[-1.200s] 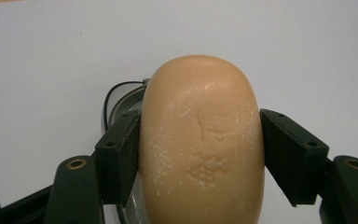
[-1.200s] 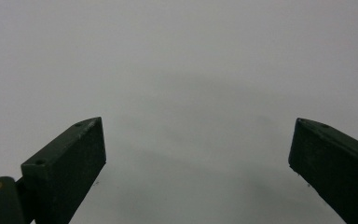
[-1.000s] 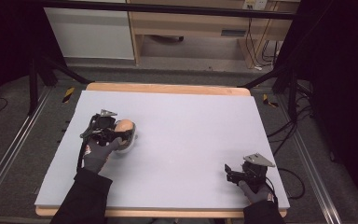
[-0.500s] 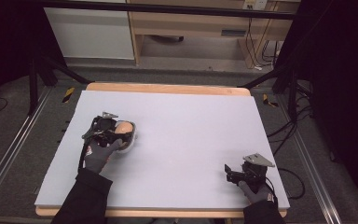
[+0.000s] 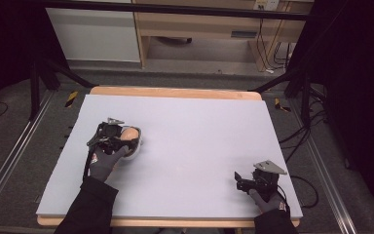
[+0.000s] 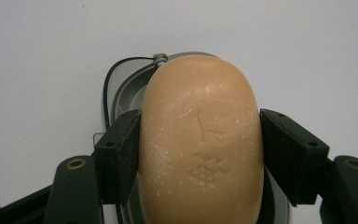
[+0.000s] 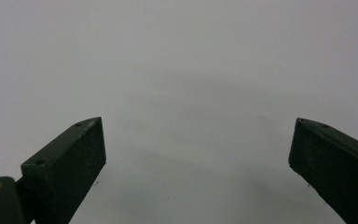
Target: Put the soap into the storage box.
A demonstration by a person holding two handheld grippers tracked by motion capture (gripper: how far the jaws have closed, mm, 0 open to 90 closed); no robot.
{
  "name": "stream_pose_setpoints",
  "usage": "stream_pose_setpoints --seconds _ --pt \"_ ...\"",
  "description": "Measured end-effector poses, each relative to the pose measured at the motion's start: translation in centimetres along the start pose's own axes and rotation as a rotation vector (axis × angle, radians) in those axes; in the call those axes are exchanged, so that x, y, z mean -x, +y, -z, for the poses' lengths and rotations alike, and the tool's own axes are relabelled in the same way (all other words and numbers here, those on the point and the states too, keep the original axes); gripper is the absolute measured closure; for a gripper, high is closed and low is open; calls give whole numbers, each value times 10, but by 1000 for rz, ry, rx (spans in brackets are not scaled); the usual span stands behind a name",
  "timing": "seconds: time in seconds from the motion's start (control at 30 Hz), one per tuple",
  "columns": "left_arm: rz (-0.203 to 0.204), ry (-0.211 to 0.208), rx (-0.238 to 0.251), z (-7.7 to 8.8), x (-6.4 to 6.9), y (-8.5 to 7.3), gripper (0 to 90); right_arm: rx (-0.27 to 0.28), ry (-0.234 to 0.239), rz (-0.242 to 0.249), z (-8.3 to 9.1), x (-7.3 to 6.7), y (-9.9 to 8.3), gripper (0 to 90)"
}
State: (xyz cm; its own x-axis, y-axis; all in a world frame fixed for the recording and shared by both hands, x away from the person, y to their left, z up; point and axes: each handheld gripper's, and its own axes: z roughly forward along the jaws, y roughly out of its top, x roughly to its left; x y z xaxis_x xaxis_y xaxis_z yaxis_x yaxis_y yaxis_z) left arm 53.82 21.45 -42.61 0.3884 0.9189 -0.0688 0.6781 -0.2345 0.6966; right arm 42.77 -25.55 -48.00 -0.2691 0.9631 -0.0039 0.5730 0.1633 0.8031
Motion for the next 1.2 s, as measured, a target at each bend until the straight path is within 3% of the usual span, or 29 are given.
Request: stream_pose_setpoints --seconds 0.43,0.53,1.2 --pt "-9 16 17 0 2 -3 322 -2 3 10 -1 -1 0 41" --pt "-12 5 22 0 3 -3 279 -3 1 12 -1 0 0 42" --pt "-44 -12 70 10 17 0 273 -4 2 14 0 -1 0 42"
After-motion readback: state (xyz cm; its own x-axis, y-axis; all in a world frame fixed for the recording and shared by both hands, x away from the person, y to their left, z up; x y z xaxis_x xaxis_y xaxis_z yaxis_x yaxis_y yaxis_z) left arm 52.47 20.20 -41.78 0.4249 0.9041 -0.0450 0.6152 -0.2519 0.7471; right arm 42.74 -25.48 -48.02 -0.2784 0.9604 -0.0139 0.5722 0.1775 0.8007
